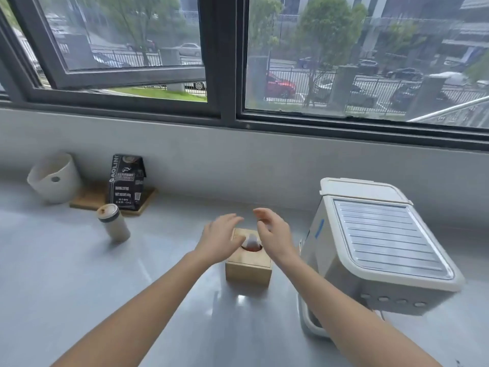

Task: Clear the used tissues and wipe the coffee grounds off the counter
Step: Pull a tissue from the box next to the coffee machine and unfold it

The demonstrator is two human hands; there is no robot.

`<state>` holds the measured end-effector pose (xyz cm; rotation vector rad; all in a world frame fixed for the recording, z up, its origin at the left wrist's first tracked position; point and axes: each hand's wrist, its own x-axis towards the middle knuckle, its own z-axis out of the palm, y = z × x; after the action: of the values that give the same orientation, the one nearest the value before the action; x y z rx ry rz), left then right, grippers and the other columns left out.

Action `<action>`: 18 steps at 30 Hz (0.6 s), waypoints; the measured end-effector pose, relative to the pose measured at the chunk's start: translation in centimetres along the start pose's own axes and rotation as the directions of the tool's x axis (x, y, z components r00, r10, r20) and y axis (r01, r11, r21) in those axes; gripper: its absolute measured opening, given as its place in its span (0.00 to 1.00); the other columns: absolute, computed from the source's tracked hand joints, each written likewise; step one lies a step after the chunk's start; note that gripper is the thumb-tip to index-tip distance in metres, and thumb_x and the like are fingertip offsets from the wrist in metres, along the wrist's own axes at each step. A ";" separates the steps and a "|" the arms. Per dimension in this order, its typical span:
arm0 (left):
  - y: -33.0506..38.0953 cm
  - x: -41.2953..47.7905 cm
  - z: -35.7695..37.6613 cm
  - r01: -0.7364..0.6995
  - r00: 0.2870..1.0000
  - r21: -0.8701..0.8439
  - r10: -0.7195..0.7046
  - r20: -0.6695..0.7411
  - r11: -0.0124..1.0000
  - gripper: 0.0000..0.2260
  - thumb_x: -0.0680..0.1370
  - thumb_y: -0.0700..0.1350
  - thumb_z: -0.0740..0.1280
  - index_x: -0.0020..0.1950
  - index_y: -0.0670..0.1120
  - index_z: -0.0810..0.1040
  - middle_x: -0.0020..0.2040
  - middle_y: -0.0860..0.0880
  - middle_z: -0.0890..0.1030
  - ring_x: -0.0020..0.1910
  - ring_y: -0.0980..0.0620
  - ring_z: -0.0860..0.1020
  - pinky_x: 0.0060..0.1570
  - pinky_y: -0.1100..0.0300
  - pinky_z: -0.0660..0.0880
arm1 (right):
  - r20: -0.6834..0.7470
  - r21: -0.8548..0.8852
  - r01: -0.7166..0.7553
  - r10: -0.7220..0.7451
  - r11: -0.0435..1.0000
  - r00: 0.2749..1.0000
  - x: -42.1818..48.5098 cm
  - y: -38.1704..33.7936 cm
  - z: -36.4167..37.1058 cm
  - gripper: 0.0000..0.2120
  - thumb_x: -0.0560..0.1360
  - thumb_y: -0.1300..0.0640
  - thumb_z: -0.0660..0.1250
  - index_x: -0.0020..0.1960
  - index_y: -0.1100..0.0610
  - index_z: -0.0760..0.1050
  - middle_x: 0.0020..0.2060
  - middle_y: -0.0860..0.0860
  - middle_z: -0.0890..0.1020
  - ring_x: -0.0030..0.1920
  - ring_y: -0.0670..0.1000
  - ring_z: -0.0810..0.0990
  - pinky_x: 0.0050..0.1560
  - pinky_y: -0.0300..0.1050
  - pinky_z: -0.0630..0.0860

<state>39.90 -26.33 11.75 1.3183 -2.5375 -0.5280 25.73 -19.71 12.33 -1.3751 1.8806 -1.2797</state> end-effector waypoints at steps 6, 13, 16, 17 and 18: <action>-3.5 1.3 4.3 0.071 0.993 -0.141 -0.056 0.105 0.987 0.21 0.76 0.49 0.64 0.69 0.50 0.69 0.69 0.53 0.72 0.69 0.52 0.68 0.66 0.55 0.65 | 0.097 -0.131 -0.294 0.307 0.947 0.947 1.0 6.8 1.9 0.18 0.77 0.55 0.64 0.66 0.56 0.72 0.62 0.51 0.77 0.57 0.49 0.77 0.58 0.43 0.72; -3.3 4.1 6.7 -0.009 0.999 -0.153 0.002 -0.045 0.988 0.08 0.73 0.45 0.67 0.52 0.49 0.79 0.57 0.52 0.80 0.58 0.50 0.76 0.60 0.53 0.69 | 0.043 -0.210 -0.279 0.293 0.937 0.955 1.8 8.8 2.8 0.06 0.73 0.57 0.68 0.48 0.51 0.81 0.49 0.47 0.80 0.49 0.48 0.80 0.51 0.48 0.76; -3.1 4.1 7.6 0.002 0.990 -0.209 -0.031 -0.134 0.978 0.04 0.74 0.44 0.67 0.47 0.47 0.79 0.50 0.51 0.83 0.53 0.48 0.78 0.57 0.54 0.67 | -0.020 -0.148 -0.322 0.322 0.935 0.946 1.6 8.8 3.1 0.06 0.73 0.59 0.66 0.40 0.49 0.79 0.44 0.45 0.80 0.45 0.48 0.81 0.49 0.48 0.75; -3.0 4.0 7.6 0.021 0.985 -0.243 -0.062 -0.161 0.970 0.04 0.75 0.44 0.66 0.47 0.47 0.79 0.48 0.50 0.83 0.51 0.47 0.78 0.55 0.54 0.67 | -0.046 -0.123 -0.326 0.322 0.937 0.945 1.7 8.6 3.1 0.07 0.74 0.59 0.65 0.40 0.49 0.77 0.42 0.46 0.81 0.44 0.48 0.80 0.47 0.48 0.74; -3.0 3.9 7.4 0.046 0.978 -0.305 -0.104 -0.178 0.951 0.03 0.75 0.44 0.66 0.46 0.47 0.78 0.45 0.49 0.84 0.49 0.46 0.78 0.53 0.54 0.69 | -0.082 -0.071 -0.324 0.318 0.944 0.945 1.8 8.2 2.9 0.07 0.75 0.60 0.63 0.41 0.50 0.76 0.39 0.46 0.81 0.42 0.48 0.79 0.46 0.47 0.74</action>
<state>37.15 -29.56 3.91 1.2883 -2.1573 -0.7295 23.56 -22.02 4.04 -1.0174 2.1222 -1.1065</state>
